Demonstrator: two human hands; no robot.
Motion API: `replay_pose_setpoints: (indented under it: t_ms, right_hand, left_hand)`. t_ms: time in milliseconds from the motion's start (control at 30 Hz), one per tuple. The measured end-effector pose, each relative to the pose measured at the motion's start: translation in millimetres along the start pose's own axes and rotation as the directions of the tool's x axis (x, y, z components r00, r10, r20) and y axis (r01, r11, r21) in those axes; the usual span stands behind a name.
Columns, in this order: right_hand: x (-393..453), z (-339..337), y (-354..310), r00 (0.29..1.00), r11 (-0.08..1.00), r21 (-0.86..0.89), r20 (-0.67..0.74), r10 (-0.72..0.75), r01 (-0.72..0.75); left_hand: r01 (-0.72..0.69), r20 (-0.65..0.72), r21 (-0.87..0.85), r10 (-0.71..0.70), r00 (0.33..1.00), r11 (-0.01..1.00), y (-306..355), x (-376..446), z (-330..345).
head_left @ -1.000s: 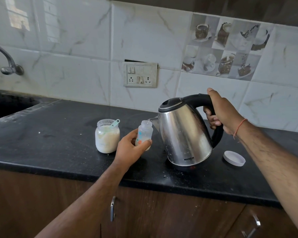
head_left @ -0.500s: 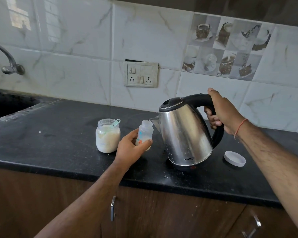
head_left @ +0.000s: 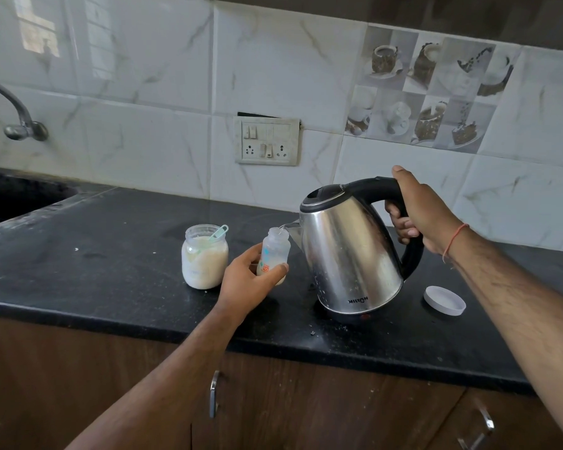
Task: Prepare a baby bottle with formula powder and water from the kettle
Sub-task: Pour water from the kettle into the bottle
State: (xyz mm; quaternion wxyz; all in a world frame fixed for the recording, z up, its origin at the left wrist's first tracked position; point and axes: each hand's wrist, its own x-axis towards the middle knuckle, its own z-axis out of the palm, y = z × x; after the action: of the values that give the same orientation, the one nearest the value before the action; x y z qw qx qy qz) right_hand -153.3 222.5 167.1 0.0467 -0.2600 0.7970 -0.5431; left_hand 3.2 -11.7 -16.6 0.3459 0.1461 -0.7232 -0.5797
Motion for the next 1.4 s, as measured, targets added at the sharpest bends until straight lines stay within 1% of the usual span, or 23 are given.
replay_pose_setpoints:
  t_ms: [500,1400]
  right_hand:
    - [0.2,-0.4,0.3,1.0,1.0,0.008,0.007,-0.004,0.004]
    - [-0.2,-0.4,-0.4,1.0,1.0,-0.005,-0.002,0.001,-0.001]
  left_hand:
    - [0.002,-0.003,-0.01,-0.002,1.0,1.0,1.5,-1.1,0.2]
    - [0.004,-0.008,0.023,-0.003,1.0,1.0,0.3,-0.5,0.1]
